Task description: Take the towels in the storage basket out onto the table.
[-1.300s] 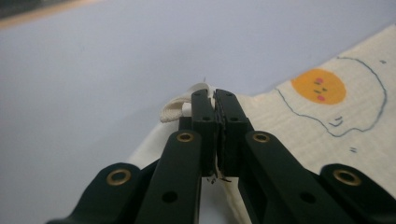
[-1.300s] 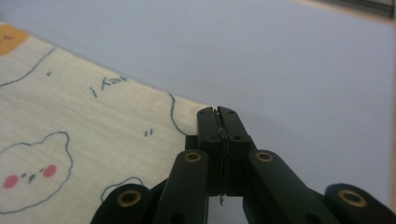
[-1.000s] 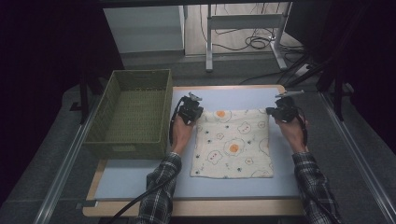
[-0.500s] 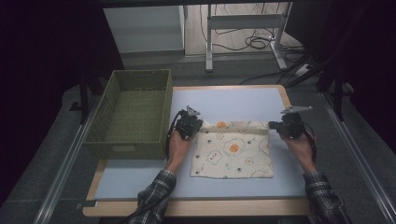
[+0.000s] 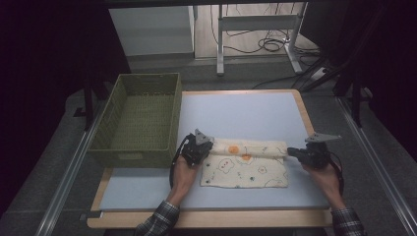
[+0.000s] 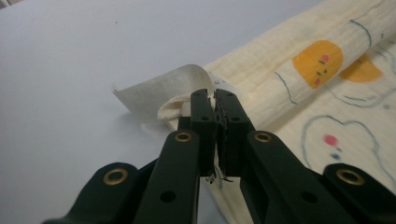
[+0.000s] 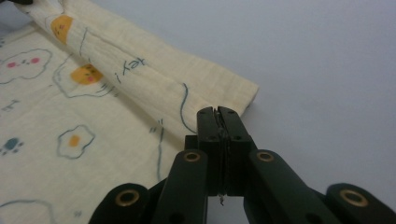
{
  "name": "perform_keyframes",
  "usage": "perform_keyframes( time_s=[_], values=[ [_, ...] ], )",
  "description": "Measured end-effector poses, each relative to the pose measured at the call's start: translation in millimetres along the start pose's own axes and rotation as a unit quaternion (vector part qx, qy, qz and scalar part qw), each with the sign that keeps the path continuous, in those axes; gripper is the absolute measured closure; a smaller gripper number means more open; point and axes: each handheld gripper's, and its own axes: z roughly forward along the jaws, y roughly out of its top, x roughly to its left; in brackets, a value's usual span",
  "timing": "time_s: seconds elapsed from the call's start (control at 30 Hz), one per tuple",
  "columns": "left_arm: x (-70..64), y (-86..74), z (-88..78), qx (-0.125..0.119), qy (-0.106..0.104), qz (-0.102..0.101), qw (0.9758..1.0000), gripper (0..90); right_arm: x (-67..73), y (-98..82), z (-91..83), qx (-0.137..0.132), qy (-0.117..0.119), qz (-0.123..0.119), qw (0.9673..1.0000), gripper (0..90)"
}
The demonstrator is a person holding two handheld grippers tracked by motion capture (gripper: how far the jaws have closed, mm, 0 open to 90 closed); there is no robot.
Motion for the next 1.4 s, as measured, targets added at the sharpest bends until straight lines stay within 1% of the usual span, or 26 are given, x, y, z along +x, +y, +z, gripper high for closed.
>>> perform_keyframes(
  time_s=[0.07, 0.2, 0.27, 0.33, 0.47, 0.7, 0.8, 0.93, 0.97, 1.0, 1.07, 1.13, 1.17, 1.23, 1.27, 1.33, 1.4],
  values=[
    [-4.1, -2.3, -8.9, -0.005, -0.001, 0.005, 1.0, 86.8, 4.5, -3.6, -6.9, -0.006, 0.005, -0.003, 1.0, 88.4],
    [-9.0, -9.5, -26.5, -0.013, -0.004, 0.009, 0.9999, 86.8, 15.2, -10.6, -18.9, -0.011, 0.017, -0.002, 0.9998, 88.4],
    [-9.8, -14.1, -32.9, -0.019, -0.008, 0.004, 0.9998, 86.8, 21.5, -14.7, -23.2, -0.013, 0.026, -0.002, 0.9996, 88.4],
    [-11.7, -18.6, -37.3, -0.019, -0.01, 0.005, 0.9997, 86.8, 27.1, -18.3, -25.5, -0.009, 0.03, -0.007, 0.9995, 88.4],
    [-16.5, -26.9, -45.3, -0.023, -0.023, 0.009, 0.9994, 86.8, 37.5, -27.4, -27.7, 0.0, 0.036, -0.014, 0.9992, 88.4],
    [-25.2, -37.5, -58.1, -0.022, -0.034, 0.018, 0.999, 86.7, 44.3, -38.4, -36.3, -0.002, 0.046, -0.004, 0.9989, 88.3],
    [-27.3, -43.5, -60.8, -0.02, -0.04, 0.017, 0.9989, 86.7, 48.0, -43.3, -38.0, -0.005, 0.053, -0.002, 0.9986, 88.2],
    [-29.8, -53.9, -65.4, -0.019, -0.05, 0.012, 0.9985, 86.8, 52.7, -49.9, -38.7, -0.003, 0.06, -0.002, 0.9982, 88.1],
    [-29.8, -53.9, -65.4, -0.019, -0.05, 0.012, 0.9985, 86.8, 53.5, -51.3, -38.7, -0.004, 0.063, -0.003, 0.998, 88.1],
    [-30.2, -57.0, -66.9, -0.018, -0.053, 0.009, 0.9984, 86.8, 54.9, -52.9, -39.0, -0.002, 0.065, -0.002, 0.9979, 88.1],
    [-31.8, -63.2, -69.0, -0.008, -0.065, 0.004, 0.9979, 86.1, 56.7, -55.2, -39.3, 0.0, 0.067, -0.002, 0.9977, 87.1],
    [-32.6, -69.2, -71.3, -0.003, -0.068, 0.002, 0.9977, 83.9, 58.2, -57.4, -40.0, 0.004, 0.066, -0.004, 0.9978, 83.2],
    [-32.3, -71.1, -72.1, 0.002, -0.071, 0.0, 0.9975, 80.2, 58.7, -59.2, -41.8, 0.004, 0.064, -0.005, 0.998, 80.5],
    [-30.2, -76.4, -75.5, 0.012, -0.077, -0.008, 0.997, 73.6, 58.2, -60.7, -44.9, 0.001, 0.064, -0.002, 0.9979, 77.9],
    [-28.7, -78.9, -77.6, 0.016, -0.076, -0.01, 0.997, 71.5, 57.7, -61.4, -47.8, -0.001, 0.062, 0.0, 0.9981, 76.5],
    [-24.3, -84.1, -82.9, 0.021, -0.074, -0.02, 0.9969, 66.7, 56.4, -61.3, -52.3, -0.003, 0.057, 0.001, 0.9984, 74.7],
    [-20.8, -87.2, -86.9, 0.023, -0.071, -0.024, 0.9969, 64.1, 54.5, -60.4, -55.8, -0.004, 0.053, 0.003, 0.9986, 73.4]
  ],
)
